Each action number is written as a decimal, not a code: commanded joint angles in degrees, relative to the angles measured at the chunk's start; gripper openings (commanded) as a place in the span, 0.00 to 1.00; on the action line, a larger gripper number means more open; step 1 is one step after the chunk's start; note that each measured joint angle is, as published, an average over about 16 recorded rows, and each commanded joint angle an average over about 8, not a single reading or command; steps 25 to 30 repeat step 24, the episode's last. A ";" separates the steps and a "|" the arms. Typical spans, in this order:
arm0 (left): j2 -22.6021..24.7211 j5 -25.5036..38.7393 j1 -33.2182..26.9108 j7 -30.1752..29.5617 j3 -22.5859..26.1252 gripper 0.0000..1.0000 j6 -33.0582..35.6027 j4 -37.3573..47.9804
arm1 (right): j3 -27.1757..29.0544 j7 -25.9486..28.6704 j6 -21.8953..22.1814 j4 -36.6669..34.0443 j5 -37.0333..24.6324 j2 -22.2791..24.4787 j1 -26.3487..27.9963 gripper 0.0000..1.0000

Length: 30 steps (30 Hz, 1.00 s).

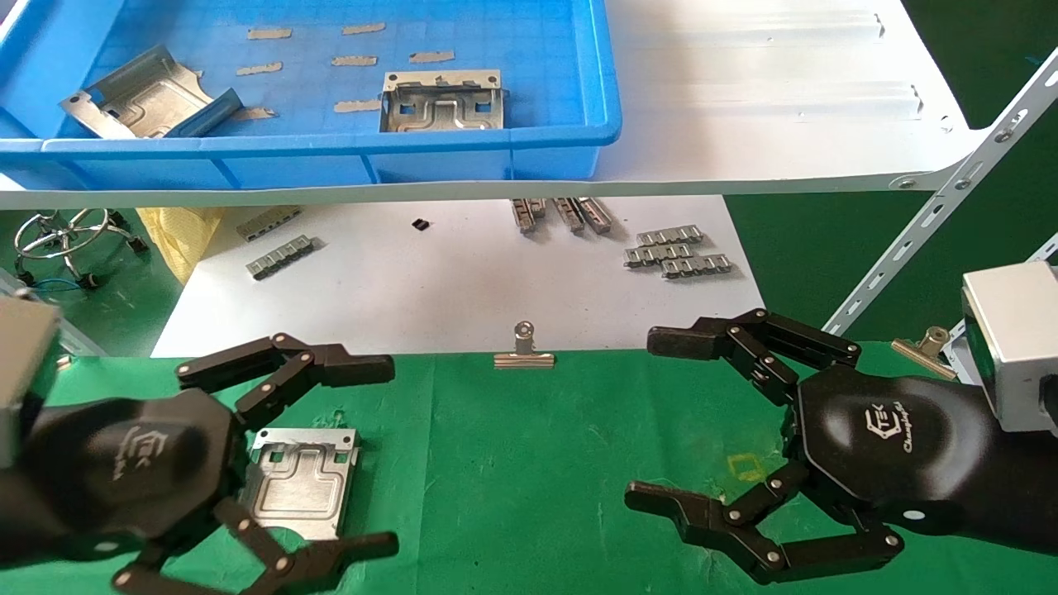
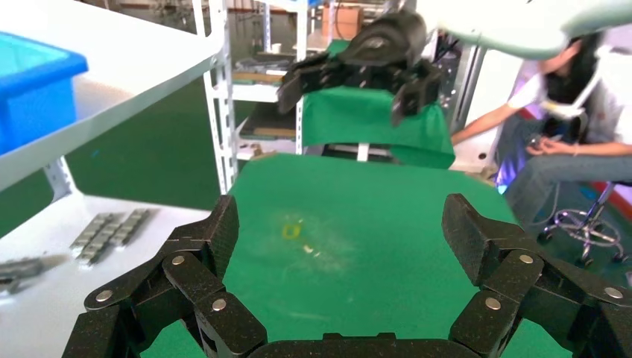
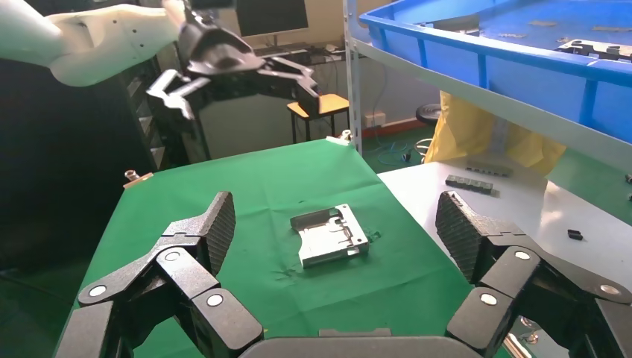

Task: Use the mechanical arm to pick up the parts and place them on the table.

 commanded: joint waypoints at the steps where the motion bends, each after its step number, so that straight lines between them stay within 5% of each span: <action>1: -0.42 -0.49 1.17 -1.31 -1.50 1.00 -0.20 -1.92 | 0.00 0.00 0.00 0.00 0.00 0.00 0.00 1.00; 30: -0.53 -0.65 1.43 -1.53 -1.77 1.00 -0.30 -2.23 | 0.00 0.00 0.01 -0.01 0.01 0.00 -0.01 1.00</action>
